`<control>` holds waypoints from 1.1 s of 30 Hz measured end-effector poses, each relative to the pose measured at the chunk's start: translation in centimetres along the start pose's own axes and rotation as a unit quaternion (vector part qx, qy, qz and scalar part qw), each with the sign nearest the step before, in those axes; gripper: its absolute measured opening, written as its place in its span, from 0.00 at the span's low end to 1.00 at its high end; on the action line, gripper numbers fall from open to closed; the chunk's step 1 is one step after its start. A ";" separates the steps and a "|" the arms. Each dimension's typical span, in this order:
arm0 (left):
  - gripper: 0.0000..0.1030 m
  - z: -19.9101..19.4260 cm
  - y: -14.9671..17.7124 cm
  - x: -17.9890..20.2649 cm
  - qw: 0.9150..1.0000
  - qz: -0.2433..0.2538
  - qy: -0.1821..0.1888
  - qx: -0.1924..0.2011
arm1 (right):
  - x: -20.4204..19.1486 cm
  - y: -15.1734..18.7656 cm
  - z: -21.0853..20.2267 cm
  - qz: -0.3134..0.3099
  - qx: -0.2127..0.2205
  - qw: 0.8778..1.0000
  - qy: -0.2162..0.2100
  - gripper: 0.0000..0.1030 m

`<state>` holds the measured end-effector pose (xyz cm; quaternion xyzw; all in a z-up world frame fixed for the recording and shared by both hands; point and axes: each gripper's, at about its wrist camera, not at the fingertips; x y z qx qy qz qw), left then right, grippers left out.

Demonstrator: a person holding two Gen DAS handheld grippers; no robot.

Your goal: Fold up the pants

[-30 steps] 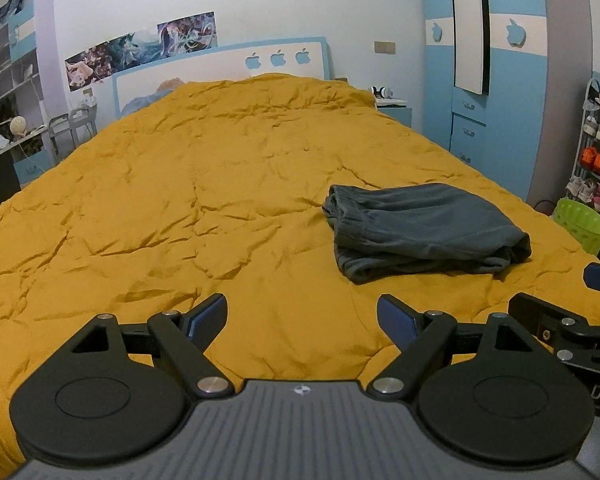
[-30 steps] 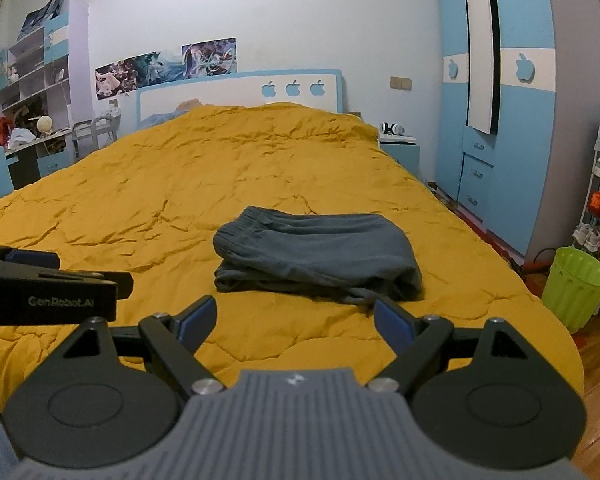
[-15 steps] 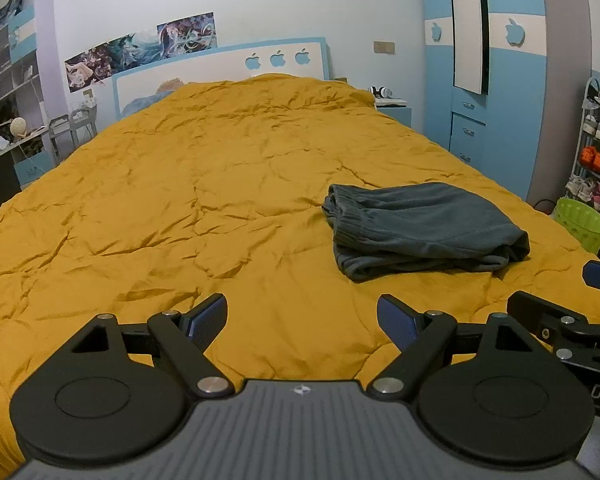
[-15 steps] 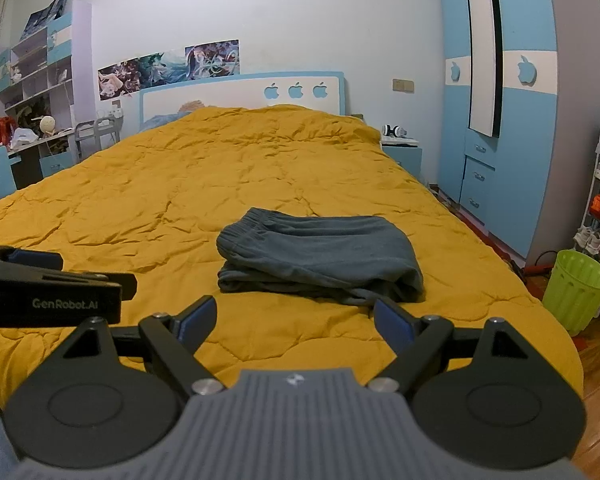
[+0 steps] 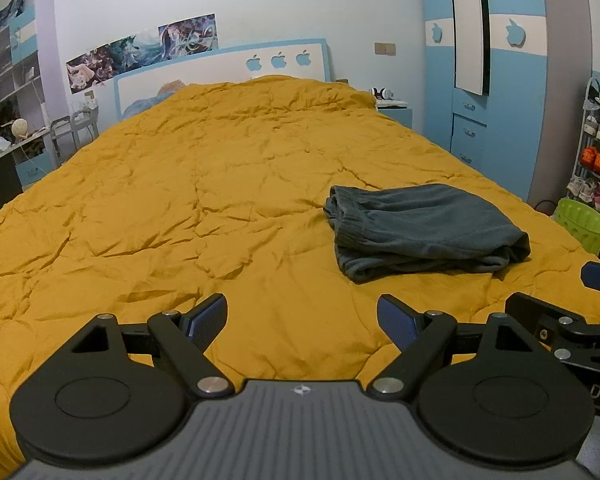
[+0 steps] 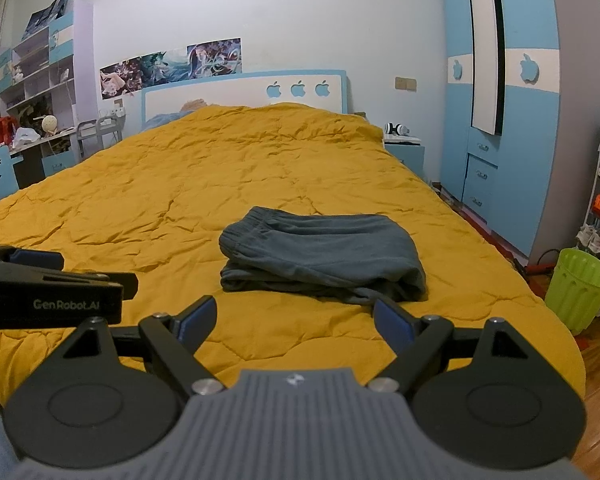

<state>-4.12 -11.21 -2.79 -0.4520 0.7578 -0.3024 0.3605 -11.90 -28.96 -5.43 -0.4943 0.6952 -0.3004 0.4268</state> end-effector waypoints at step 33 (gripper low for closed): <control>0.96 -0.3 -0.3 0.5 1.000 -0.004 0.000 -0.002 | -0.3 0.0 0.0 0.004 -0.005 1.000 -0.002 0.80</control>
Point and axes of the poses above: each gripper's, at about its wrist camera, not at the fingertips, and z roughly the way its jaws point, x to its right, y to its underside, and after that the axes turned 13 degrees about z, right-handed
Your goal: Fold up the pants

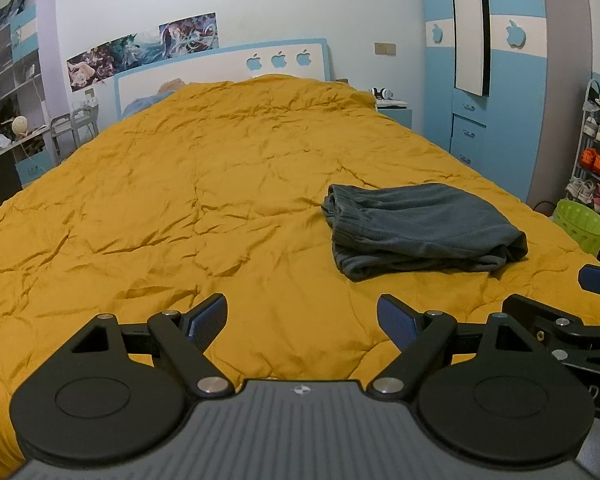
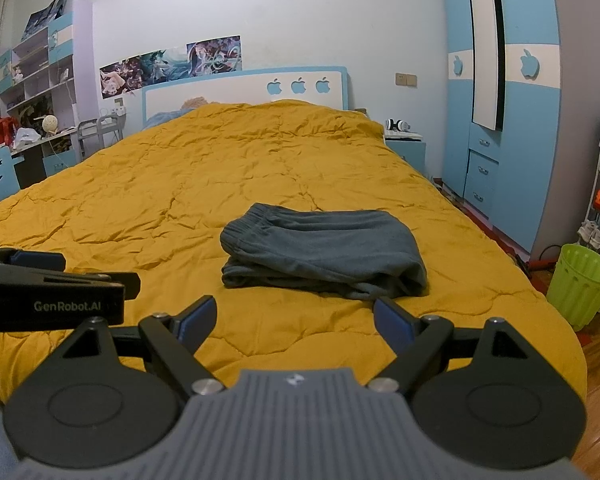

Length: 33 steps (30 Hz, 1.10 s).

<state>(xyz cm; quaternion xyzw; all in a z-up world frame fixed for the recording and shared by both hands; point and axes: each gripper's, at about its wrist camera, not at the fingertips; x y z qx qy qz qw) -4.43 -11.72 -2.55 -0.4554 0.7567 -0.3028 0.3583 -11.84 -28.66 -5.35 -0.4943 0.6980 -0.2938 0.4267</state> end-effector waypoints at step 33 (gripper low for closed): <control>0.96 0.1 0.5 0.0 1.000 -0.012 -0.001 0.003 | 0.5 0.0 0.6 -0.004 -0.009 1.000 -0.002 0.80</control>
Point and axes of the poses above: each gripper's, at about its wrist camera, not at the fingertips, and z roughly the way its jaws point, x to its right, y to its underside, and after that the axes turned 13 degrees about z, right-handed
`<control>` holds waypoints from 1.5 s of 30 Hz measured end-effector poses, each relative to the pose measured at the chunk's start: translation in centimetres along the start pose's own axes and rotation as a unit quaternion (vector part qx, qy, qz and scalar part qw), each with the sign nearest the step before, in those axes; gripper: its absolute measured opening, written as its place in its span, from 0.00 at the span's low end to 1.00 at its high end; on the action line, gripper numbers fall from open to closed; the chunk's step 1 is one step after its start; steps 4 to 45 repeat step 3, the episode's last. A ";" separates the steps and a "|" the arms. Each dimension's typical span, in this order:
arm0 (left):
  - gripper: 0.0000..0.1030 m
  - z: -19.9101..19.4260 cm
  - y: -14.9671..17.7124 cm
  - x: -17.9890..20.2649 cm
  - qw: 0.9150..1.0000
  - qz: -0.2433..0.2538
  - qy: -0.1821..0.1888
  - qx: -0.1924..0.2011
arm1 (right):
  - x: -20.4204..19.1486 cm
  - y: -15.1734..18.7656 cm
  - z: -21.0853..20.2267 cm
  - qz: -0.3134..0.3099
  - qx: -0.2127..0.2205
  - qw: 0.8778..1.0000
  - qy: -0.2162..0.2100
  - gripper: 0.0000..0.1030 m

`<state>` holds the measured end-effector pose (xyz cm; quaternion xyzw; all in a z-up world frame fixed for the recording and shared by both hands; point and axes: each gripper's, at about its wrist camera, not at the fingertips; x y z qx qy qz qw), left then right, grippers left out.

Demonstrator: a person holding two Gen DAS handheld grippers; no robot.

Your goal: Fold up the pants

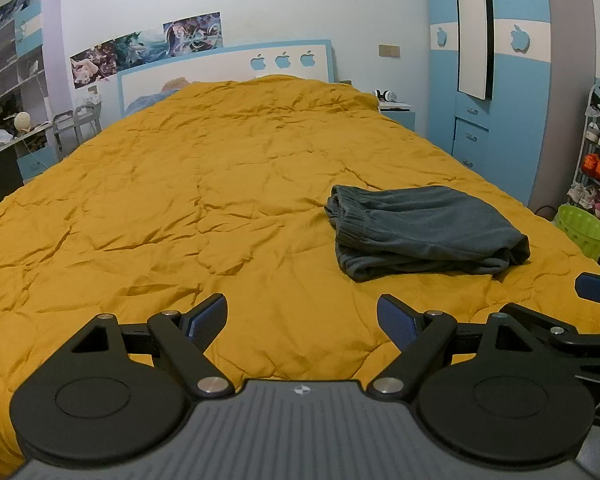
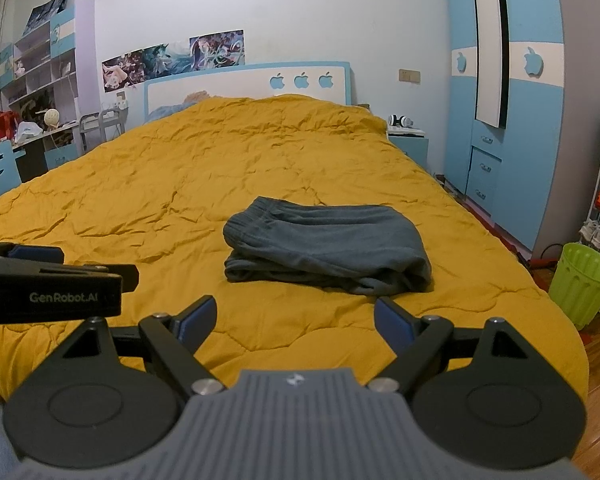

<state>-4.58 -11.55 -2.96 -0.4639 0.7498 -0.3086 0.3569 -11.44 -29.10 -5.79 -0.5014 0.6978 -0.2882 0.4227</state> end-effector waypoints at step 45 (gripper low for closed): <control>0.96 0.1 0.0 -0.1 1.000 -0.002 0.005 0.001 | 0.1 0.0 0.2 -0.001 -0.002 1.000 -0.001 0.80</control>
Point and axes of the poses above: each gripper's, at about its wrist camera, not at the fingertips, and z roughly the way its jaws point, x to its right, y to its underside, and after that the axes turned 13 degrees about z, right-handed
